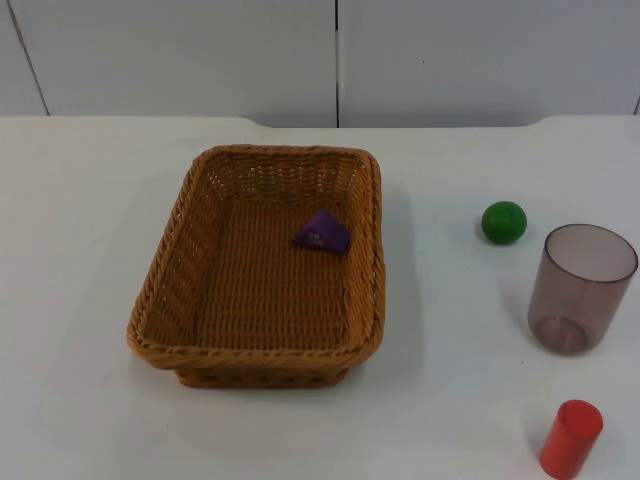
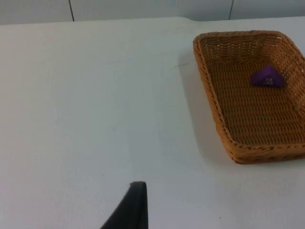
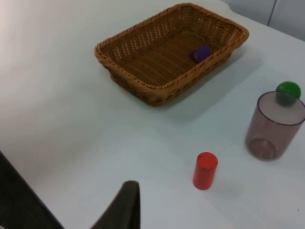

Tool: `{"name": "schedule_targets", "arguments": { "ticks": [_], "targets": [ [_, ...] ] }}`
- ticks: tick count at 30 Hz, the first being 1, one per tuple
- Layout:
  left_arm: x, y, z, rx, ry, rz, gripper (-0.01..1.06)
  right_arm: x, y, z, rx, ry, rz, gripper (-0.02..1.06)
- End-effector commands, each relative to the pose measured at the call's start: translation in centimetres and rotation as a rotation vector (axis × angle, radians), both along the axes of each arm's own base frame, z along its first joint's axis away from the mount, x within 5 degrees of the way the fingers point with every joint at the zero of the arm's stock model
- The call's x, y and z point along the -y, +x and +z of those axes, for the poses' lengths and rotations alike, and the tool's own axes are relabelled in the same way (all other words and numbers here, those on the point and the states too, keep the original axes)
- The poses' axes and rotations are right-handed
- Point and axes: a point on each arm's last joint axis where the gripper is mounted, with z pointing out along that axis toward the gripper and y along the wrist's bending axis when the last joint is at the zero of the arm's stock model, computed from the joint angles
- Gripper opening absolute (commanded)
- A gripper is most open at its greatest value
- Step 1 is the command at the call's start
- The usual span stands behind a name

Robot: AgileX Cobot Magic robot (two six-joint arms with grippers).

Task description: Pick up the basket with the left hand and place the triangular block into the basket with the right hand.

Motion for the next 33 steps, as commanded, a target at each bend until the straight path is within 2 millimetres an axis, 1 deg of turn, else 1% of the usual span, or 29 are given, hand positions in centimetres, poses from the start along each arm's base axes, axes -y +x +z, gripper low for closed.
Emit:
{"name": "schedule_targets", "arguments": {
  "ticks": [1,29,33],
  "targets": [
    [-0.08,0.01,-0.15,-0.006,-0.002,0.012,1.05,-0.03,0.03,-0.25,-0.008,-0.001,-0.003,1.05],
    [-0.26,0.03,-0.17,-0.007,0.007,0.030,1.05,-0.03,0.03,-0.25,-0.008,-0.001,-0.003,1.05],
    [-0.18,0.03,-0.14,-0.005,-0.005,0.027,1.05,-0.06,0.04,-0.25,-0.008,-0.001,-0.027,1.05]
  ]
}}
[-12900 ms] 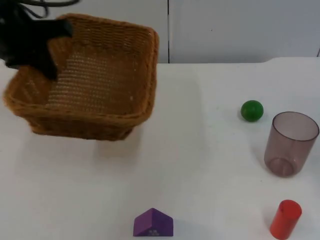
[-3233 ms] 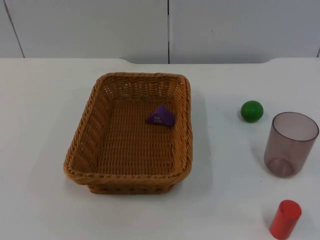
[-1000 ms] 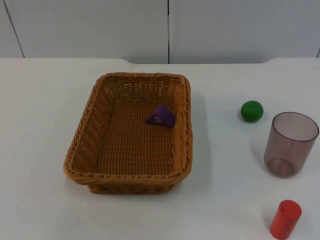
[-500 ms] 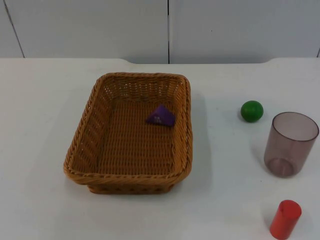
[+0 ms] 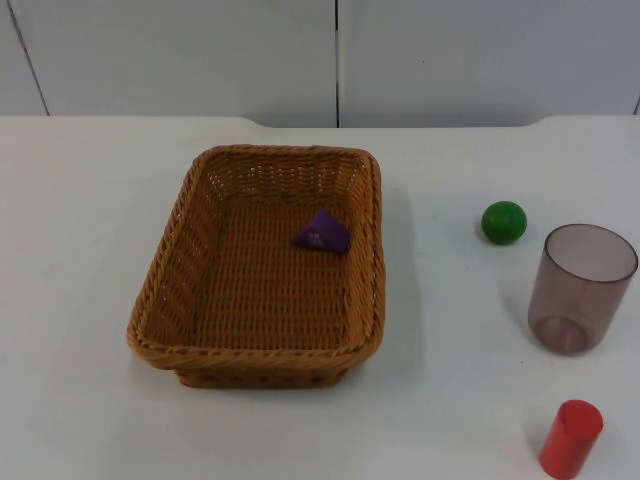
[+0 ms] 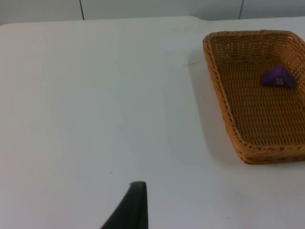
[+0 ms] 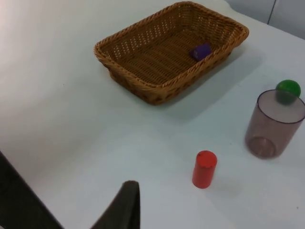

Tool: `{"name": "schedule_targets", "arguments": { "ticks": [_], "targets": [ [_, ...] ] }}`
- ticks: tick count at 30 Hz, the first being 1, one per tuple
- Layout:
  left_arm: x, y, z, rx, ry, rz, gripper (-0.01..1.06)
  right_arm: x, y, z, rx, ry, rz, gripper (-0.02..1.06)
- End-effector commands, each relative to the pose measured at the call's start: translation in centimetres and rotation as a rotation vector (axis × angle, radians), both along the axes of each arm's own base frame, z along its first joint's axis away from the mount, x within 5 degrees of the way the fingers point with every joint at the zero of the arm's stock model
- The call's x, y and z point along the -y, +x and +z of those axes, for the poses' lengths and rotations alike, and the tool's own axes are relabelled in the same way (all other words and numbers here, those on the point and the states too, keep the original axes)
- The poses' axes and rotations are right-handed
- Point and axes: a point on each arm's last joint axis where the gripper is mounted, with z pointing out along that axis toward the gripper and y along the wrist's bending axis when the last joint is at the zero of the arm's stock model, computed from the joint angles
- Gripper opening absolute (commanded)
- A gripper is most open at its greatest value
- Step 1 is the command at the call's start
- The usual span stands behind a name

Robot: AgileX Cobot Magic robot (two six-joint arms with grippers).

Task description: Pick up the basket with the left hand and place the triangular block into the basket with the right hand.

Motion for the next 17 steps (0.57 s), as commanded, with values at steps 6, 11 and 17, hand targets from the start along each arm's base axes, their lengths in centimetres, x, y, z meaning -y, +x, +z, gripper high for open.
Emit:
{"name": "schedule_targets", "arguments": {
  "ticks": [6,11,17],
  "targets": [
    [0.08,0.00,-0.12,-0.004,-0.017,0.000,1.05,-0.26,0.16,-0.23,-0.006,0.001,-0.179,1.05],
    [0.08,0.00,-0.12,-0.004,-0.017,0.000,1.05,-0.41,0.27,-0.23,-0.006,0.001,-0.314,1.05],
    [0.08,0.00,-0.12,-0.004,-0.017,0.000,1.05,-0.53,0.39,-0.23,-0.006,0.002,-0.432,1.05]
  ]
}}
